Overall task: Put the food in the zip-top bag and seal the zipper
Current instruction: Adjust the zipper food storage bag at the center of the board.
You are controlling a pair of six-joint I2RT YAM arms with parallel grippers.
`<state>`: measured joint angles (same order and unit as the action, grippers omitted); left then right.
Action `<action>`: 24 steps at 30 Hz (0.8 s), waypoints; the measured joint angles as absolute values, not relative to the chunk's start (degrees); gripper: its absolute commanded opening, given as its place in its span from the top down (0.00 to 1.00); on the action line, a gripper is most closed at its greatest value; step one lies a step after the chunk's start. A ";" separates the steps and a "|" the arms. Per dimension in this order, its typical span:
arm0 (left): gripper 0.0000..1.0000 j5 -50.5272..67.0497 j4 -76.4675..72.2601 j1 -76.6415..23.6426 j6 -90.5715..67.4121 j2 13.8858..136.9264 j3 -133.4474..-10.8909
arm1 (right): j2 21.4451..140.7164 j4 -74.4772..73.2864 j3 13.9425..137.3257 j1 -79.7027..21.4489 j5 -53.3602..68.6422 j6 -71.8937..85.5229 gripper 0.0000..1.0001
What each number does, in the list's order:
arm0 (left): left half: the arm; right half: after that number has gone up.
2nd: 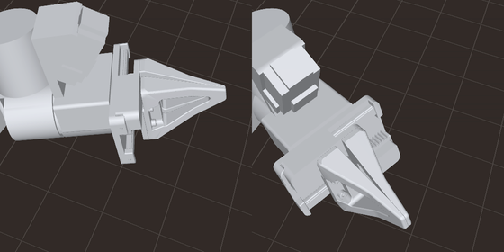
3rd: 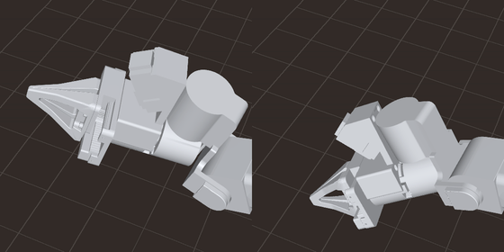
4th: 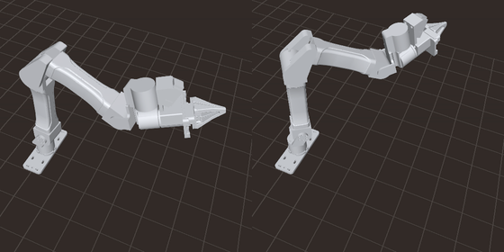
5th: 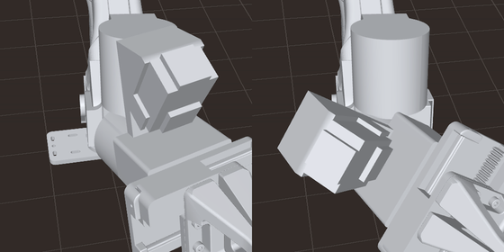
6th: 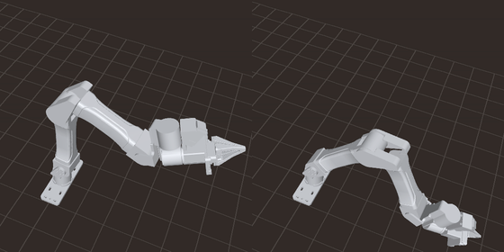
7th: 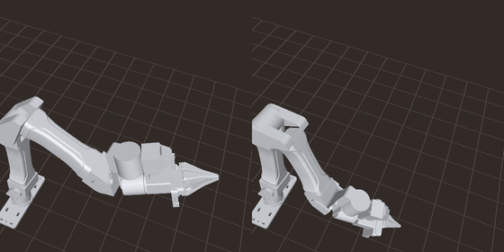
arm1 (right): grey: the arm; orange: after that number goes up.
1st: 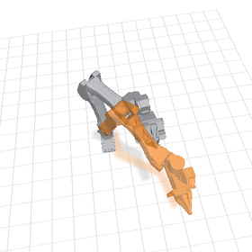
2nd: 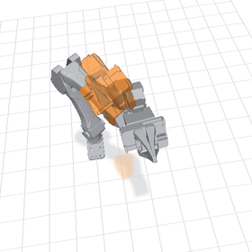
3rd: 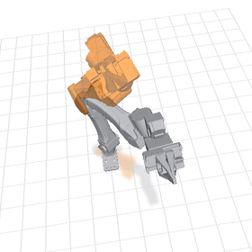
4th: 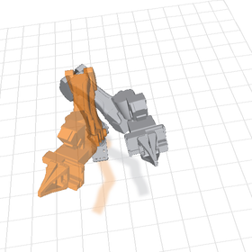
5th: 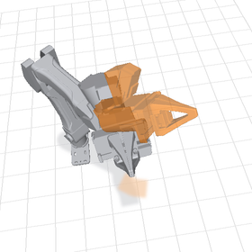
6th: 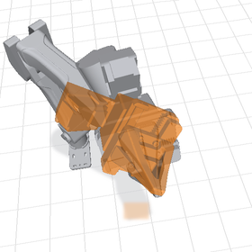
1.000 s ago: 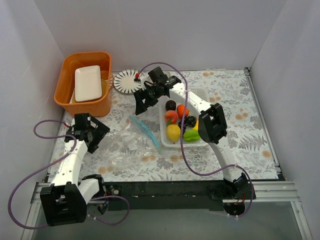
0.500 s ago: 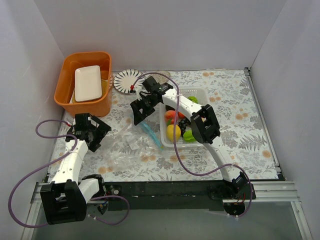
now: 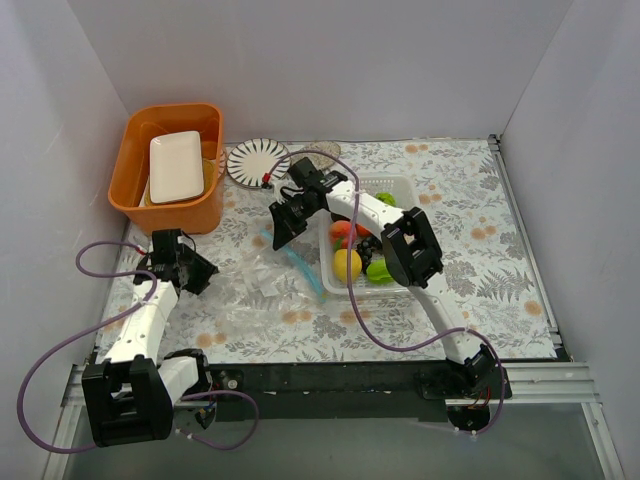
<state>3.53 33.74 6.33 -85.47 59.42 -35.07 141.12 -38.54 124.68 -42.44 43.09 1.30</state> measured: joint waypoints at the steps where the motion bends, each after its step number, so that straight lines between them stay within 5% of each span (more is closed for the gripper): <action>1: 0.94 3.57 33.71 6.33 -85.47 59.42 -35.05 | 140.68 -38.09 123.76 -42.44 43.31 1.54 0.88; 5: 1.00 3.66 32.95 6.44 -85.30 59.48 -34.98 | 138.98 -36.69 120.70 -42.44 43.27 2.92 0.98; 24: 1.00 6.46 31.62 14.41 -77.62 71.20 -46.74 | 125.19 -14.94 101.12 -41.52 35.35 24.01 0.99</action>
<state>6.46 31.62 14.41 -77.62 71.20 -46.74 125.19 -14.94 101.12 -41.52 35.35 24.01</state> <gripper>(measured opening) 0.018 0.030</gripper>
